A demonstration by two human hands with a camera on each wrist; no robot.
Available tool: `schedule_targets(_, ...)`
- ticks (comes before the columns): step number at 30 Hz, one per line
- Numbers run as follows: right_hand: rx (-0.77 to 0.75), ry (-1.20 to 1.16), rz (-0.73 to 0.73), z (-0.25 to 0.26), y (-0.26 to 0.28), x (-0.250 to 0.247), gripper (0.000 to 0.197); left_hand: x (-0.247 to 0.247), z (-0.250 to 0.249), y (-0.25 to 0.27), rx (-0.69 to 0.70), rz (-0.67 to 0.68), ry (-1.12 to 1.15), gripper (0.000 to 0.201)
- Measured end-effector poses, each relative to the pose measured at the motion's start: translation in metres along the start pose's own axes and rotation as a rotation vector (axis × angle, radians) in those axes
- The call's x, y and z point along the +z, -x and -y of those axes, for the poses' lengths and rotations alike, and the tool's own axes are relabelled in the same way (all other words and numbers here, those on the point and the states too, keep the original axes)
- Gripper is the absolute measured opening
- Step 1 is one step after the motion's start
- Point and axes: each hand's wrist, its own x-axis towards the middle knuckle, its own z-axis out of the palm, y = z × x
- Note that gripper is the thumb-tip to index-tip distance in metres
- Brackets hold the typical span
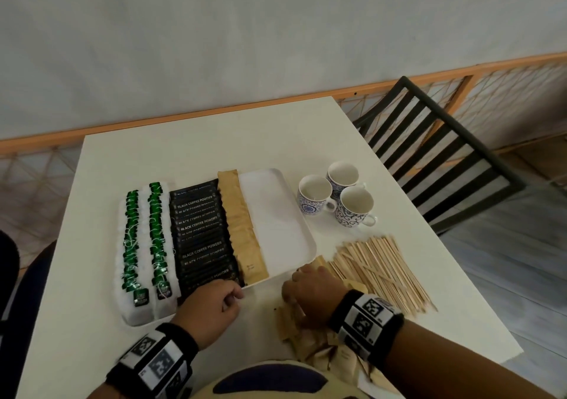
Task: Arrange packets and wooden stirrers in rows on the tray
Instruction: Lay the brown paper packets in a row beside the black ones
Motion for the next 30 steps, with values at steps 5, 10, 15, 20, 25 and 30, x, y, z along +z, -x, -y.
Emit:
schedule_targets(5, -0.044, 0.011, -0.001, 0.007, -0.003, -0.008, 0.028, 0.007, -0.016, 0.002, 0.071, 0.105, -0.032, 0.032)
schedule_targets(10, -0.061, -0.196, -0.059, 0.016, -0.003, -0.020, 0.028, 0.013, -0.036, -0.004, 0.126, 0.128, 0.001, 0.021)
schedule_targets(15, 0.023, -0.095, -0.037, 0.014, 0.009, -0.009, 0.041, 0.014, -0.032, -0.001, 0.106, 0.067, 0.050, 0.021)
schedule_targets(20, -0.076, 0.091, -0.062, 0.016, 0.013, 0.013, 0.052, 0.017, -0.018, 0.008, 0.020, -0.037, 0.130, 0.015)
schedule_targets(25, -0.087, 0.092, -0.027, 0.017, 0.007, 0.011, 0.056, 0.012, -0.018, 0.016, -0.053, -0.045, 0.238, 0.025)
schedule_targets(30, 0.030, -0.280, 0.037, 0.014, 0.000, 0.006, 0.028, -0.004, -0.023, 0.023, -0.108, -0.080, 0.374, 0.039)
